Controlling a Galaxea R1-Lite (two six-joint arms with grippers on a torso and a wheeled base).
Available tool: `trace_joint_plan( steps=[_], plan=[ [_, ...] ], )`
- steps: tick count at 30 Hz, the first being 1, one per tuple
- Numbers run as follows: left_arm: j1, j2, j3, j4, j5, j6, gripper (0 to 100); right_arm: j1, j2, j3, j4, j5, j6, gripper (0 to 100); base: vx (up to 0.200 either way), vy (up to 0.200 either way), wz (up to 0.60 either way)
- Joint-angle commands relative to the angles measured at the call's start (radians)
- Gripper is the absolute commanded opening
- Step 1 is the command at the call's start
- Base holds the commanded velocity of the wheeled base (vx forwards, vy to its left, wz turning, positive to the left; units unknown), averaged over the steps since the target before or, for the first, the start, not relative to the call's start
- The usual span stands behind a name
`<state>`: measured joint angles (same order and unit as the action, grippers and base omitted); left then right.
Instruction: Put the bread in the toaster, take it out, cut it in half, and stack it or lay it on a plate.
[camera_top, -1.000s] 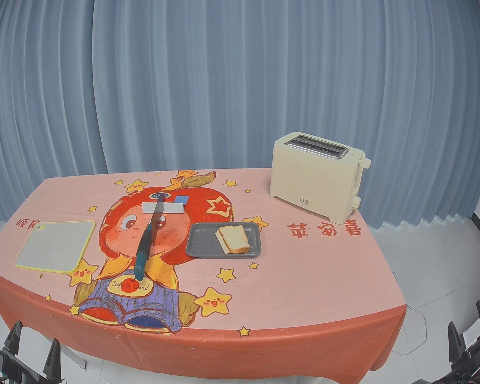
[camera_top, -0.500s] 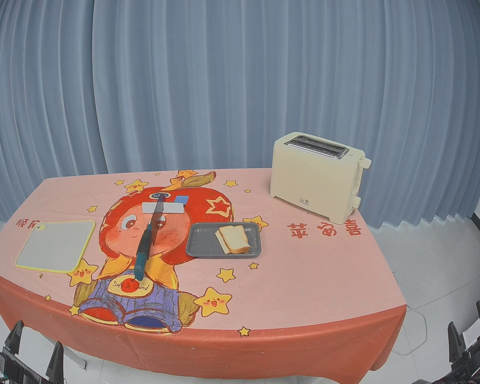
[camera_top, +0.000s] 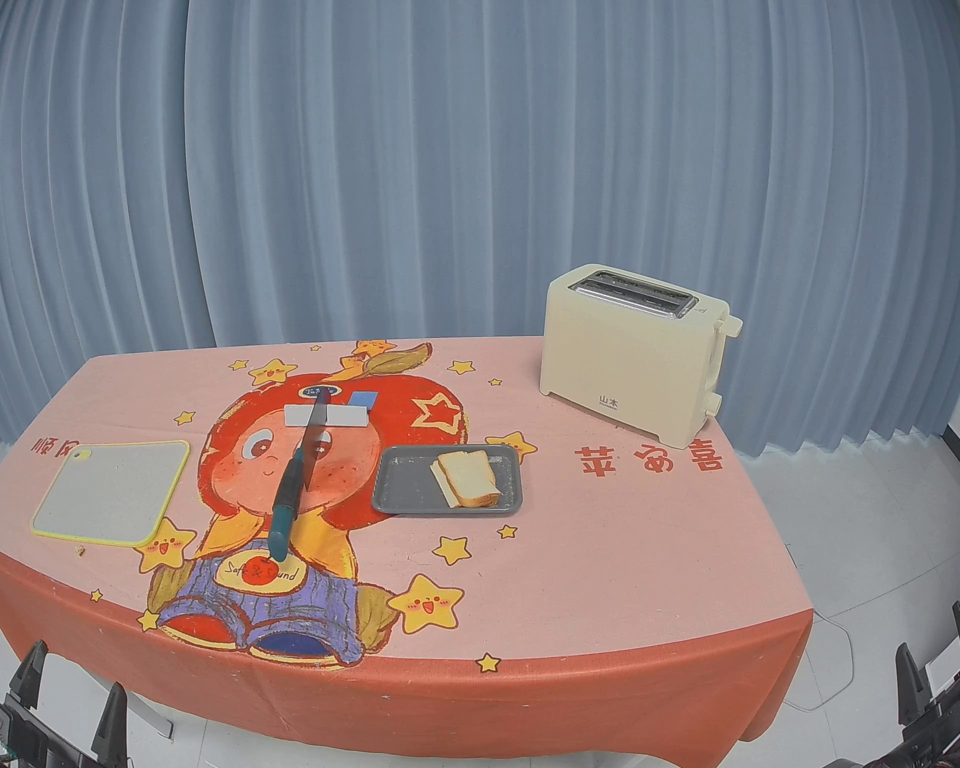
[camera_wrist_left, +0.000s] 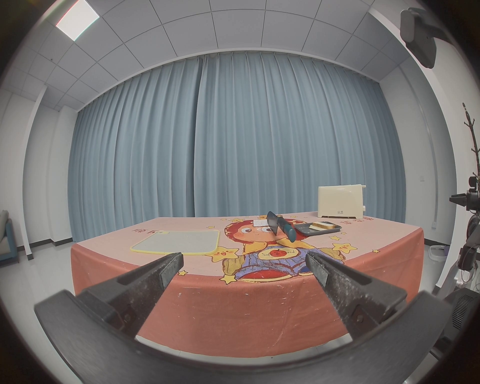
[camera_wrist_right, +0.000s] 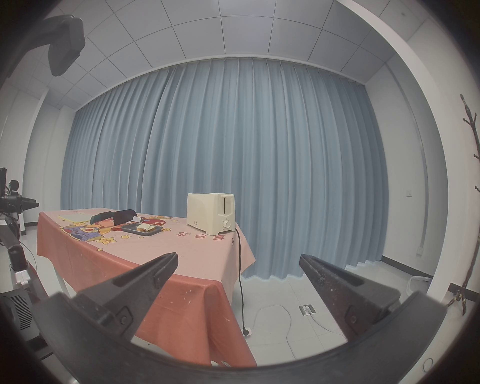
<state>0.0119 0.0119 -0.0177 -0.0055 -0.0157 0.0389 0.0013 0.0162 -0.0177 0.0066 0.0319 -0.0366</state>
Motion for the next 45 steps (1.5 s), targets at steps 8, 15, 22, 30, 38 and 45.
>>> trace_joint_plan(
  steps=[8, 15, 22, 30, 38, 45],
  plan=[
    [0.0, -0.012, 0.018, -0.001, 0.0, 0.004, 100, 0.0, -0.016, 0.015, 0.0, 0.0, 0.0, 100, 0.0, 0.0, 0.0],
    [0.0, -0.012, 0.018, -0.004, -0.038, 0.033, 100, 0.0, -0.016, 0.015, 0.0, 0.0, 0.0, 100, 0.0, 0.0, 0.0],
    [0.0, -0.012, 0.018, 0.001, -0.033, -0.004, 100, 0.0, -0.016, 0.015, 0.001, 0.0, 0.0, 100, 0.0, 0.0, 0.0],
    [0.0, -0.012, 0.018, 0.001, 0.002, -0.037, 100, 0.0, -0.016, 0.015, 0.0, 0.0, 0.0, 100, 0.0, 0.0, 0.0],
    [0.002, -0.012, 0.018, 0.002, 0.002, -0.037, 100, 0.0, -0.016, 0.015, 0.0, 0.0, 0.0, 100, 0.0, 0.0, 0.0],
    [0.002, -0.012, 0.018, 0.002, 0.002, -0.037, 100, 0.0, -0.016, 0.015, 0.0, 0.0, 0.0, 100, 0.0, 0.0, 0.0]
  ],
)
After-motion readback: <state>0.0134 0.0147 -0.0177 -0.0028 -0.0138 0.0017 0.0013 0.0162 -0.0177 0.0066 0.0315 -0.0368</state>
